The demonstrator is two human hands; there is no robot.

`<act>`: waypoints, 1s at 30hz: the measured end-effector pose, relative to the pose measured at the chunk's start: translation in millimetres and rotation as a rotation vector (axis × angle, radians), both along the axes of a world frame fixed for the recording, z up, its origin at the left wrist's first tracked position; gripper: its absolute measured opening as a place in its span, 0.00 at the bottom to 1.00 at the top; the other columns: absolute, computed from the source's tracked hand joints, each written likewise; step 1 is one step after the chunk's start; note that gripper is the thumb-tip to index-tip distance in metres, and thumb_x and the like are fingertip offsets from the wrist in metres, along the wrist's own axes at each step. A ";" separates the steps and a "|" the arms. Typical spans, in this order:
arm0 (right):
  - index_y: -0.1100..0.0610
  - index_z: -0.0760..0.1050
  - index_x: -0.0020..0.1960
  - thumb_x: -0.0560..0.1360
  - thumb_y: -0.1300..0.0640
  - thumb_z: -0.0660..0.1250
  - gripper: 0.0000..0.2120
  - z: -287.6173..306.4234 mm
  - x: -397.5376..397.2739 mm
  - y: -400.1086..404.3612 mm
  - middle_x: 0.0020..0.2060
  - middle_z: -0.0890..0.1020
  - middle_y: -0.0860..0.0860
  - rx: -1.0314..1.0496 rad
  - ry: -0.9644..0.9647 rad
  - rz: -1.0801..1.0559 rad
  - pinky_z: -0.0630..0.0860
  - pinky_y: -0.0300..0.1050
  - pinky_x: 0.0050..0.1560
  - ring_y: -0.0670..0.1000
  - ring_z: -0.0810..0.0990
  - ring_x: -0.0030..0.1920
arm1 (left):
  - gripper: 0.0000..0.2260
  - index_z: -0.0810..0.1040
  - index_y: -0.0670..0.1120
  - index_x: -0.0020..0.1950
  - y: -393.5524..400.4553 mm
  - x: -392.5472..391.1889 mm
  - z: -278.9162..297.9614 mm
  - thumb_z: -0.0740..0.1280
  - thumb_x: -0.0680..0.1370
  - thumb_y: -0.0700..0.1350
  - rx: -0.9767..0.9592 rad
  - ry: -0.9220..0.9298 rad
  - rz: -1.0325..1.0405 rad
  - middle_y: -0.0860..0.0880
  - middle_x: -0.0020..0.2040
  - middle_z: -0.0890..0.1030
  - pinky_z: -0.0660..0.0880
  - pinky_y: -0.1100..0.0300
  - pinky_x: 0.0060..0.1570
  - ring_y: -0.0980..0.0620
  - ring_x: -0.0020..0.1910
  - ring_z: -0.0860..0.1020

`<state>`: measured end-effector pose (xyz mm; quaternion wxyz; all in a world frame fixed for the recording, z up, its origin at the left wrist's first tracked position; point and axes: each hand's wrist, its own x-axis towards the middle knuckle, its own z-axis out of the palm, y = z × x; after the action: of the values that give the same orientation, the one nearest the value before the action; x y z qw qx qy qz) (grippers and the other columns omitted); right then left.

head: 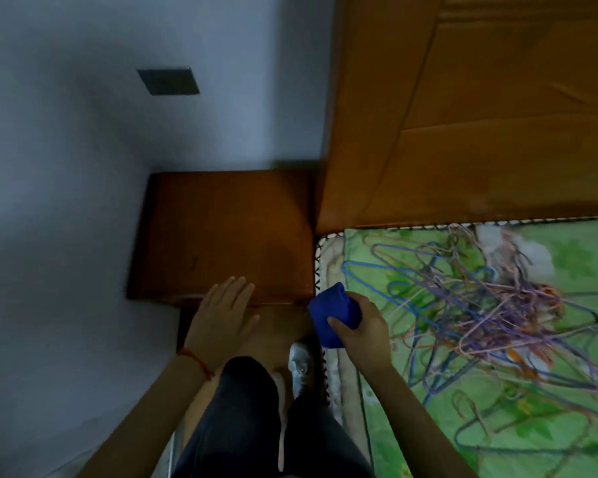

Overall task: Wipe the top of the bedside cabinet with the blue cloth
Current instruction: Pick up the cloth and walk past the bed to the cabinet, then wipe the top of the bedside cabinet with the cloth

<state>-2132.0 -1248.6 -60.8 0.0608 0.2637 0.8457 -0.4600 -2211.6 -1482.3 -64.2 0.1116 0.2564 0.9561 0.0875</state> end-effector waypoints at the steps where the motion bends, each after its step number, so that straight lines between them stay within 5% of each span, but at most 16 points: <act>1: 0.57 0.69 0.63 0.70 0.58 0.71 0.23 -10.9 -10.6 -1.0 0.55 0.76 0.57 -0.020 -0.016 -0.001 0.73 0.48 0.53 0.57 0.75 0.54 | 0.33 0.77 0.36 0.58 0.7 -6.2 -6.4 0.42 0.82 0.59 0.012 -0.006 0.007 0.36 0.57 0.78 0.69 0.37 0.55 0.36 0.56 0.77; 7: 0.56 0.71 0.61 0.70 0.59 0.70 0.21 -90.3 -67.4 -10.5 0.54 0.78 0.57 -0.095 -0.090 -0.102 0.73 0.45 0.50 0.56 0.77 0.53 | 0.29 0.72 0.36 0.62 0.0 -54.4 -67.8 0.44 0.82 0.57 0.036 -0.063 -0.035 0.35 0.60 0.76 0.59 0.47 0.63 0.40 0.62 0.67; 12: 0.57 0.71 0.63 0.69 0.57 0.72 0.24 -161.6 -111.3 -25.6 0.57 0.78 0.55 -0.073 -0.109 -0.233 0.73 0.46 0.56 0.54 0.75 0.57 | 0.30 0.72 0.36 0.63 -0.4 -97.7 -148.6 0.43 0.82 0.57 0.003 -0.158 -0.074 0.35 0.61 0.76 0.68 0.42 0.59 0.37 0.61 0.73; 16: 0.58 0.69 0.65 0.71 0.56 0.71 0.24 -202.6 -138.8 -35.0 0.60 0.76 0.54 -0.073 -0.110 -0.289 0.67 0.35 0.54 0.53 0.72 0.61 | 0.25 0.72 0.36 0.63 -2.3 -127.1 -199.2 0.54 0.77 0.53 0.011 -0.149 -0.126 0.34 0.62 0.75 0.66 0.38 0.58 0.35 0.61 0.73; 19: 0.58 0.68 0.65 0.71 0.55 0.70 0.25 -230.0 -151.8 -42.3 0.60 0.76 0.55 -0.089 -0.091 -0.320 0.71 0.45 0.59 0.54 0.72 0.61 | 0.26 0.71 0.36 0.64 -9.4 -148.5 -229.1 0.52 0.78 0.55 0.014 -0.140 -0.141 0.35 0.63 0.74 0.66 0.39 0.59 0.36 0.63 0.71; 22: 0.59 0.67 0.67 0.73 0.52 0.68 0.25 -250.6 -151.6 -51.2 0.61 0.73 0.58 0.079 -0.115 -0.259 0.68 0.42 0.54 0.57 0.72 0.61 | 0.28 0.68 0.38 0.67 -19.8 -162.0 -253.5 0.44 0.81 0.58 0.020 -0.150 -0.140 0.35 0.65 0.72 0.67 0.40 0.59 0.38 0.65 0.66; 26: 0.55 0.63 0.68 0.73 0.45 0.62 0.27 -258.7 -146.0 -56.6 0.59 0.71 0.61 0.390 -0.030 -0.156 0.75 0.50 0.44 0.60 0.73 0.56 | 0.24 0.66 0.41 0.67 -22.2 -169.9 -276.1 0.53 0.78 0.56 0.057 -0.131 -0.168 0.35 0.66 0.71 0.65 0.39 0.61 0.38 0.66 0.64; 30: 0.51 0.63 0.68 0.73 0.41 0.59 0.27 -272.0 -148.0 -62.0 0.61 0.69 0.64 0.590 -0.033 -0.031 0.74 0.56 0.51 0.61 0.69 0.58 | 0.25 0.68 0.41 0.68 -18.8 -170.8 -287.0 0.55 0.76 0.55 0.042 -0.141 -0.161 0.35 0.68 0.69 0.60 0.40 0.64 0.36 0.67 0.65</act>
<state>-2279.9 -1310.5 -332.8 -0.0119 0.2901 0.9377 -0.1907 -2382.4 -1501.0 -351.2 0.1796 0.3281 0.9201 0.1161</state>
